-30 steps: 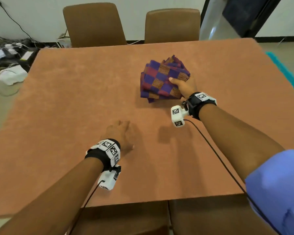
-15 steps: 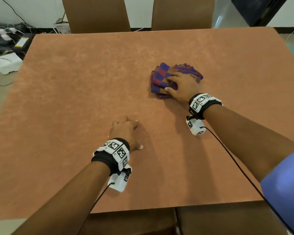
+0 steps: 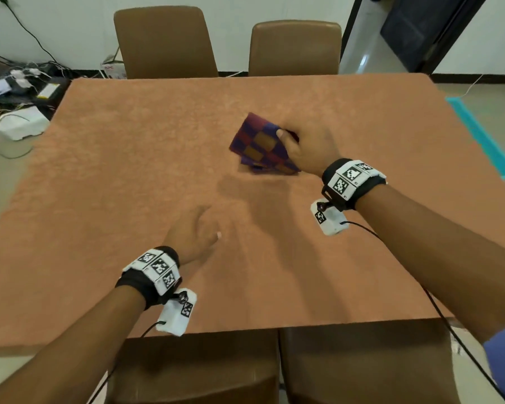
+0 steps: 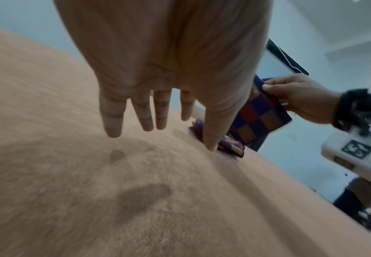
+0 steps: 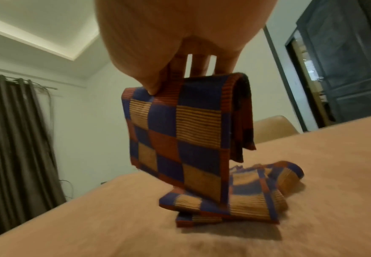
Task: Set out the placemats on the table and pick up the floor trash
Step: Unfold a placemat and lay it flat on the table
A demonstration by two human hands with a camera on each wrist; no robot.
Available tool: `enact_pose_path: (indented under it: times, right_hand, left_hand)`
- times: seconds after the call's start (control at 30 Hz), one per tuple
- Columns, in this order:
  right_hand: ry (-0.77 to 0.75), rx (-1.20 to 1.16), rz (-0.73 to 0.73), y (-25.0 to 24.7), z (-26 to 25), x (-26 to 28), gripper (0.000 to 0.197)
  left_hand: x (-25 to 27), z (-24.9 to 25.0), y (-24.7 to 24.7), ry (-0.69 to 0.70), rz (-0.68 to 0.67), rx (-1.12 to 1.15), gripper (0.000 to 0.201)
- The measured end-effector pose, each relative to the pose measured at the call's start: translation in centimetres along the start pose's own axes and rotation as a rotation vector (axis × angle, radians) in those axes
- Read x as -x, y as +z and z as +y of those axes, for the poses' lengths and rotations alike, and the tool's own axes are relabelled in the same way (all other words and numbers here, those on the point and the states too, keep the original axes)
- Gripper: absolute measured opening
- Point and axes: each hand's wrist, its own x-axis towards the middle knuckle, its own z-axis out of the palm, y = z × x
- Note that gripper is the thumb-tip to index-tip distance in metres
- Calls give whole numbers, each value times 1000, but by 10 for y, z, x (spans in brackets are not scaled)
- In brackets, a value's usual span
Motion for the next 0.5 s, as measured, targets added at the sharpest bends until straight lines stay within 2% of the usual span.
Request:
enact_pose_path:
  times: [0.1, 0.2, 0.33, 0.4, 0.5]
  right_hand:
    - [-129, -113, -86, -24, -37, 28, 25]
    - [-213, -171, -195, -31, -79, 59, 29]
    - [-338, -288, -277, -24, -143, 100, 22]
    - [-374, -366, -300, -15, -174, 117, 20]
    - [-366, -463, -296, 1, -218, 139, 16]
  left_hand:
    - [41, 9, -18, 11, 193, 182, 72]
    - [85, 24, -31, 22, 275, 305, 67]
    - [153, 40, -36, 67, 346, 302, 31]
    - [183, 31, -39, 27, 419, 317, 19]
    - [232, 12, -46, -64, 461, 464, 27]
